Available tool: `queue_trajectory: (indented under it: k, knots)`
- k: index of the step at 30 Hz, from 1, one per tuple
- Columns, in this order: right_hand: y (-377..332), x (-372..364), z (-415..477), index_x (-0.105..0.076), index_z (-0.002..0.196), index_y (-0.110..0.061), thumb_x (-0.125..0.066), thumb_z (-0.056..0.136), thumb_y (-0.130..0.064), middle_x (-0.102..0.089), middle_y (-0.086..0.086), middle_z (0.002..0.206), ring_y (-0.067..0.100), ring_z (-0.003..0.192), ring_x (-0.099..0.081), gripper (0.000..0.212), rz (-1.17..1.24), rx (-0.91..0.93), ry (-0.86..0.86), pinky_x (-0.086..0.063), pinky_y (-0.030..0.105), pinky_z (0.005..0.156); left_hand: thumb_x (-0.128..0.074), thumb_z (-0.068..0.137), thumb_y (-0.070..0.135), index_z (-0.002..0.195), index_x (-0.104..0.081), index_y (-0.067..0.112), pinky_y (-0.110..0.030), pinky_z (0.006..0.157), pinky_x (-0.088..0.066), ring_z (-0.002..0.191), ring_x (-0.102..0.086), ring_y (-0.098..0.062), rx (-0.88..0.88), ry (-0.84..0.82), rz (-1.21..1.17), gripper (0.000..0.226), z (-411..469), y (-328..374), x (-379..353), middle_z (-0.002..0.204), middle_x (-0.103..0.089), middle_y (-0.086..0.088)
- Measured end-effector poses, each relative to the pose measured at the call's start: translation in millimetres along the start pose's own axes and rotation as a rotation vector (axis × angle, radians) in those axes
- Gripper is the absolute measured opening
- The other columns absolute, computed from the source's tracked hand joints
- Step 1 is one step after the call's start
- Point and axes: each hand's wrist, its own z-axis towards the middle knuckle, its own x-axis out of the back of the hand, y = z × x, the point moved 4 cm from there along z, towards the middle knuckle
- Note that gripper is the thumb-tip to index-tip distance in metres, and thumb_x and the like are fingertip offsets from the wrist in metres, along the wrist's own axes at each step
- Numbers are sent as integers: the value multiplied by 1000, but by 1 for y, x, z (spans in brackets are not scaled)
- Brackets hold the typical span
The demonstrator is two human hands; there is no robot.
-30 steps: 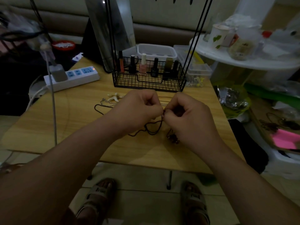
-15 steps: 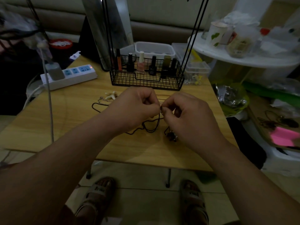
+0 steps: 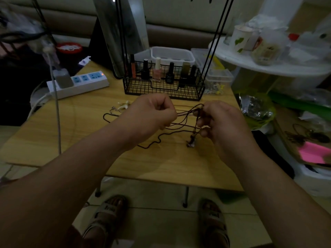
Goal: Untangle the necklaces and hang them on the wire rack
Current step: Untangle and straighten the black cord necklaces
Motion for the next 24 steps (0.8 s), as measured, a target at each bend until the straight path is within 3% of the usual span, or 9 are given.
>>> queue_trajectory:
  k: [4, 6, 9, 12, 15, 18, 20, 24]
  knots:
    - [0, -3, 3, -59, 90, -12, -50, 101, -12, -63, 5, 86, 10, 61, -51, 14, 388, -93, -24, -32, 22, 48, -67, 90, 11, 86, -66, 4, -32, 65, -48, 68, -54, -16, 11, -35, 40, 7, -2, -2, -2, 71, -61, -1]
    - [-2, -3, 4, -58, 91, -10, -48, 102, -11, -65, 5, 84, 10, 59, -50, 15, 471, -92, -34, -32, 21, 46, -67, 90, 15, 83, -66, 11, -38, 64, -45, 66, -52, -19, 23, -80, 92, 8, -4, -4, -3, 70, -61, -1]
    - [-5, -1, 4, -62, 85, -11, -48, 104, -11, -64, 4, 78, 10, 58, -52, 23, 337, -43, -30, -35, 23, 48, -69, 94, 27, 91, -67, 22, -37, 65, -49, 70, -58, -14, -26, -88, 188, 6, -7, -1, -5, 82, -66, 1]
    - [-4, -4, 1, -68, 84, -10, -49, 104, -13, -62, 5, 73, 14, 63, -55, 27, 141, 8, -100, -41, 24, 51, -71, 93, 44, 109, -63, 32, -30, 70, -53, 88, -62, -10, -183, 18, 280, 22, -10, 10, -9, 98, -65, 9]
    - [-2, -9, -3, -68, 89, -13, -50, 105, -16, -65, 1, 73, 13, 67, -57, 24, 47, 44, -180, -45, 24, 53, -73, 94, 38, 109, -65, 28, -32, 69, -52, 85, -62, -12, -285, 68, 289, 20, -10, 15, -14, 92, -65, 10]
    - [0, -11, -6, -69, 95, -14, -52, 105, -18, -67, -3, 75, 9, 66, -59, 21, -52, 66, -186, -47, 24, 54, -69, 99, 27, 96, -70, 22, -21, 60, -47, 73, -60, -8, -322, 75, 275, 5, -8, 16, -13, 80, -65, 10]
    - [0, -8, -5, -68, 94, -15, -54, 105, -20, -66, -4, 73, 9, 62, -58, 18, -128, 78, -171, -46, 25, 54, -67, 101, 28, 90, -71, 20, -20, 61, -45, 68, -56, -5, -269, 67, 228, 14, -5, 15, -8, 75, -64, 7]
    - [2, 0, 0, -68, 88, -25, -60, 102, -28, -59, -12, 66, 6, 59, -53, 16, -292, 109, -175, -43, 28, 57, -60, 103, 33, 76, -64, 18, -38, 86, -50, 88, -65, -18, 19, -42, -101, 31, -1, 10, 1, 88, -71, -5]
